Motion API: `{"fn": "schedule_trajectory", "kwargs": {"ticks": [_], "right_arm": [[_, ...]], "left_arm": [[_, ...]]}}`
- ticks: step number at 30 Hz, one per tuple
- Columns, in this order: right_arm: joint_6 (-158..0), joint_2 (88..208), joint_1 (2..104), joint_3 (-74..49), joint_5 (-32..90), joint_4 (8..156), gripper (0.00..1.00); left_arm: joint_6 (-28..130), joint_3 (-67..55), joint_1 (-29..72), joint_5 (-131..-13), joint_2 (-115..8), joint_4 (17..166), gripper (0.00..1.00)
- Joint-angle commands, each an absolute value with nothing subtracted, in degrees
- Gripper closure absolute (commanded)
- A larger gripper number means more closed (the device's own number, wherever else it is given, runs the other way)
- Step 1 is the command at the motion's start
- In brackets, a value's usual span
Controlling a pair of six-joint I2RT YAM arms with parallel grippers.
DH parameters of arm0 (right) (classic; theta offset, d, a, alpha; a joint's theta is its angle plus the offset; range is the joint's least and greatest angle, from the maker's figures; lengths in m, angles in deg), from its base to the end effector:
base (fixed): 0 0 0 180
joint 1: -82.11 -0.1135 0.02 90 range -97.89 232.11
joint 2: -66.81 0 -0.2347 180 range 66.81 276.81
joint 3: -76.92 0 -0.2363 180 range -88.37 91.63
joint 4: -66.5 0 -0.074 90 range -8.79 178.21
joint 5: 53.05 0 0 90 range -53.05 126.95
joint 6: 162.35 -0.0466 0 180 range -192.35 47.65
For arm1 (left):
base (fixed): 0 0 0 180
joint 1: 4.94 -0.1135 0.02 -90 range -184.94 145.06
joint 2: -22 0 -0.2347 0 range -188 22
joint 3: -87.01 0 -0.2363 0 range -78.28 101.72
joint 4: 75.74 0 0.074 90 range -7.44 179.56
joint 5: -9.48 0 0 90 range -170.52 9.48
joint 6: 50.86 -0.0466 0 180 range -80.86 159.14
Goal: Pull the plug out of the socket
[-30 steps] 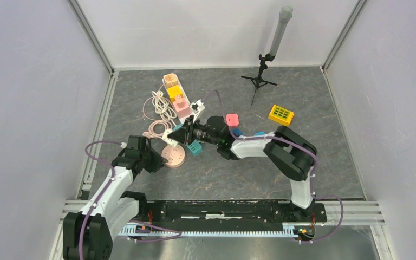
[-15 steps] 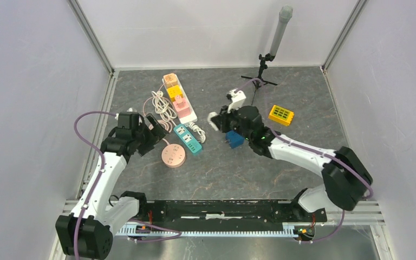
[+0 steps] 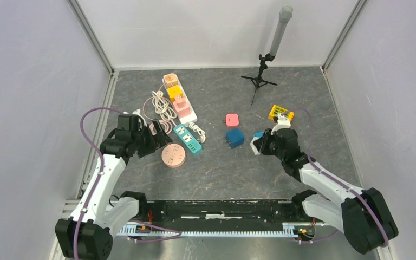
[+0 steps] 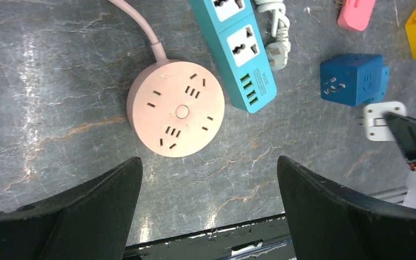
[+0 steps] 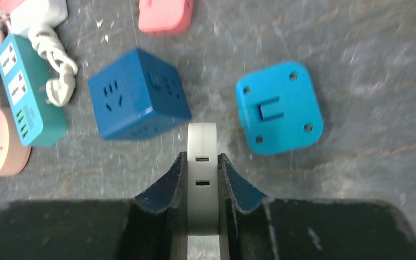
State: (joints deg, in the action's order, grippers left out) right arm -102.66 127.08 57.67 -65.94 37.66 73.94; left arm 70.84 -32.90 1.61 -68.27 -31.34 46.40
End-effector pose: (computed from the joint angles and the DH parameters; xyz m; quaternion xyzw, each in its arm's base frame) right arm 0.2048 0.0925 0.1631 0.0475 0.8672 0.2231 0.4426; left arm 0.1872 -0.0314 0.2365 -0.1695 0.9228 -0.2035 0.2798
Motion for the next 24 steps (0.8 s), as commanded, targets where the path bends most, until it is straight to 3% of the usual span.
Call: {"fn": "schedule_trajectory", "kwargs": {"ticks": [1,10,13,17,24], "right_arm": [[-111.2,123.3,58.7,-71.4,29.3,65.5,1.00],[-118.7,119.9,59.8,-79.9,29.4,64.7,0.97],[-119.3,118.4,60.1,-81.2,31.6,67.1,0.88],[-119.1,117.1,60.3,-81.5,35.1,71.6,0.58],[-116.5,114.3,60.4,-80.7,43.1,78.2,0.44]], "left_arm": [[66.3,-34.1,1.5,-63.2,-29.5,48.6,0.00],[66.4,-34.9,1.5,-62.6,-28.4,49.5,0.00],[66.5,-35.0,1.5,-62.9,-27.6,49.5,0.00],[66.6,-35.1,1.5,-63.2,-26.7,49.6,0.00],[66.9,-35.2,1.5,-63.7,-26.5,49.7,0.00]]}}
